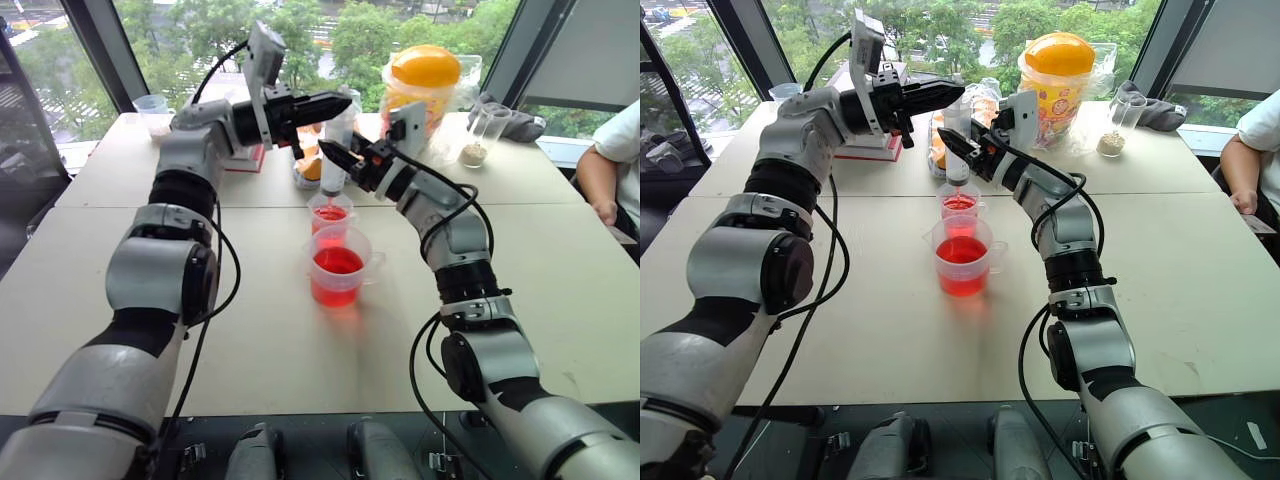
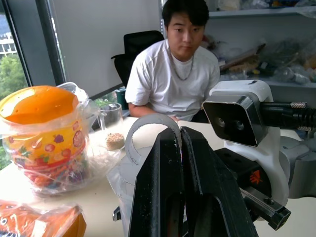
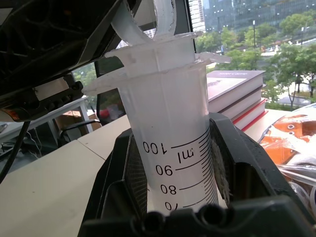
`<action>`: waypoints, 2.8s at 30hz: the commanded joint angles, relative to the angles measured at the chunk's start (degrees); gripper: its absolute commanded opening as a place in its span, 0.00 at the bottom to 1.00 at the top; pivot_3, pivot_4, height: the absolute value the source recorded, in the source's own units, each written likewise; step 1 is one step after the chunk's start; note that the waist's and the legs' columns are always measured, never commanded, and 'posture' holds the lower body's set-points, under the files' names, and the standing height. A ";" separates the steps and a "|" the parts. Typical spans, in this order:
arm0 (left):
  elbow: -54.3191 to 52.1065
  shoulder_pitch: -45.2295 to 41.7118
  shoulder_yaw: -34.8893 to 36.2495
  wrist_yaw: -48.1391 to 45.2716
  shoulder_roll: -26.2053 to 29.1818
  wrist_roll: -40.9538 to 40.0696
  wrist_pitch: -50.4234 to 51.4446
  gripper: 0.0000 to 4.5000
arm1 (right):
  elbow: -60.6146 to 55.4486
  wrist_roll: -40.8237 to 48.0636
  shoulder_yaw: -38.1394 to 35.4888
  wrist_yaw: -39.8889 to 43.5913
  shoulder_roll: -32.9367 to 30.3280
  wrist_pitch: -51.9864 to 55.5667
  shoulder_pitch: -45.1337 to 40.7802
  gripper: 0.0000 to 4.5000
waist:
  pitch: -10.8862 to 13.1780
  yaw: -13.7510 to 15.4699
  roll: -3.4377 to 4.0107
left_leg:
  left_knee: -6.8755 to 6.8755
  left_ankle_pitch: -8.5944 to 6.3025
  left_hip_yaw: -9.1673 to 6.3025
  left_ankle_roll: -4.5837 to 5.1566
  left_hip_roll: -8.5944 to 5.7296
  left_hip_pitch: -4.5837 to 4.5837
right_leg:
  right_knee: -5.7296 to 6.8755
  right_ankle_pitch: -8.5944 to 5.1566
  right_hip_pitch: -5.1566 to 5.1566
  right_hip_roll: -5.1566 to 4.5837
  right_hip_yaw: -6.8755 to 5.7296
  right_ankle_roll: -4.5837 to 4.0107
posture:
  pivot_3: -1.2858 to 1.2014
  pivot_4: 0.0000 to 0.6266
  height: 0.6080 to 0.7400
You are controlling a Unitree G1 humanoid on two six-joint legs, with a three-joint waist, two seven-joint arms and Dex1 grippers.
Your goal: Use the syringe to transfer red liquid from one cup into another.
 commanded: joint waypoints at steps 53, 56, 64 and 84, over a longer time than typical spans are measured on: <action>-54.85 37.72 -3.02 4.54 9.23 -13.27 26.39 0.99 | -12.17 7.92 4.52 -9.19 -34.33 74.64 -4.00 0.31 | 0.00 0.03 0.01 | -0.01 -0.07 0.03 0.10 -0.02 -0.13 | -0.05 -0.05 -0.12 -0.13 0.04 -0.16 | 0.52 0.24 1.00; -57.54 39.46 -3.54 5.58 9.16 -14.46 27.73 0.99 | -7.84 6.29 6.84 -8.53 -34.83 72.61 -1.86 0.31 | 0.00 0.04 0.01 | -0.01 -0.07 0.01 0.10 -0.01 -0.12 | -0.05 0.01 -0.13 -0.09 0.04 -0.05 | 0.52 0.24 1.00; -61.56 42.04 -4.59 7.94 9.54 -15.64 29.15 0.99 | 5.52 1.10 10.30 -6.54 -32.83 61.71 -0.23 0.31 | -0.01 0.15 0.00 | 0.02 -0.07 0.01 0.11 -0.03 -0.12 | -0.07 0.01 -0.11 -0.08 0.04 -0.03 | 0.52 0.24 1.00; -64.41 44.35 -3.92 5.66 16.83 -20.46 33.20 1.00 | -52.95 19.16 -20.88 2.86 -40.83 72.82 18.47 0.98 | -0.01 1.28 -0.01 | -0.03 -0.08 -0.08 0.11 0.00 -0.13 | -0.15 0.00 -0.06 -0.07 -0.02 -0.03 | 0.52 0.24 1.00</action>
